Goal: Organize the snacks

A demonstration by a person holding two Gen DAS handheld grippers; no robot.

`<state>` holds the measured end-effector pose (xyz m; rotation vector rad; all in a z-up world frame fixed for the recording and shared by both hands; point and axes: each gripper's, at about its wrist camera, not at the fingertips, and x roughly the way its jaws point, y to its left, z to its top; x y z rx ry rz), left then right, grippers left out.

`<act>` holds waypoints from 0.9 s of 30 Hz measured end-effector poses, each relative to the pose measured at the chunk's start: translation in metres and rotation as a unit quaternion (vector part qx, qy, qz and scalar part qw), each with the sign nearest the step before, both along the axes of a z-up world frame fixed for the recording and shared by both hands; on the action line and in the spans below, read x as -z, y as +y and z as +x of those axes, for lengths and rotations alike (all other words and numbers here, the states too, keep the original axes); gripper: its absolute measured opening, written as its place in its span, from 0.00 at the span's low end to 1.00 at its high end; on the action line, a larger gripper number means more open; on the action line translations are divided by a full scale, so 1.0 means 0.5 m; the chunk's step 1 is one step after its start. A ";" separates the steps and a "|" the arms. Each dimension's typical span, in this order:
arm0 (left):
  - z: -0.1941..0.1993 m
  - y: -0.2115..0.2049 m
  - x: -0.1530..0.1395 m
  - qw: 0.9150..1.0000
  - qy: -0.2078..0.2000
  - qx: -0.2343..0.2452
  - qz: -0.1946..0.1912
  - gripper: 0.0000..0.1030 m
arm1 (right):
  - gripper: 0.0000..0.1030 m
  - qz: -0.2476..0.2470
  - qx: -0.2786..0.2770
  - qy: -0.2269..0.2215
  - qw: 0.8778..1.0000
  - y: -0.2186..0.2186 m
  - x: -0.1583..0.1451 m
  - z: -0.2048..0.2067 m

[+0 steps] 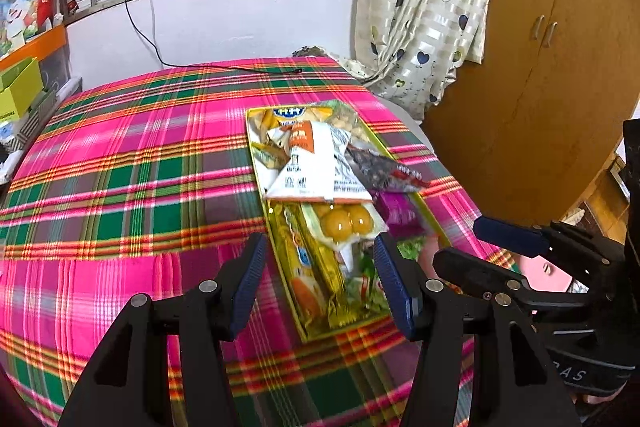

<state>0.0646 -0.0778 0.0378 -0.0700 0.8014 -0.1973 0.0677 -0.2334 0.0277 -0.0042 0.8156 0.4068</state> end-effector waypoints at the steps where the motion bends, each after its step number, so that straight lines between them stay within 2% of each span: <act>1: -0.005 -0.001 0.001 1.000 0.001 0.001 0.000 0.55 | 0.50 -0.001 0.000 0.000 1.000 0.000 0.001 -0.004; 20: -0.078 -0.002 0.017 1.000 -0.001 -0.002 0.022 0.55 | 0.51 -0.024 -0.002 -0.006 1.000 0.015 0.020 -0.073; 27: -0.074 0.004 0.035 1.000 0.013 0.000 0.010 0.55 | 0.51 -0.027 0.000 0.002 1.000 0.019 0.035 -0.071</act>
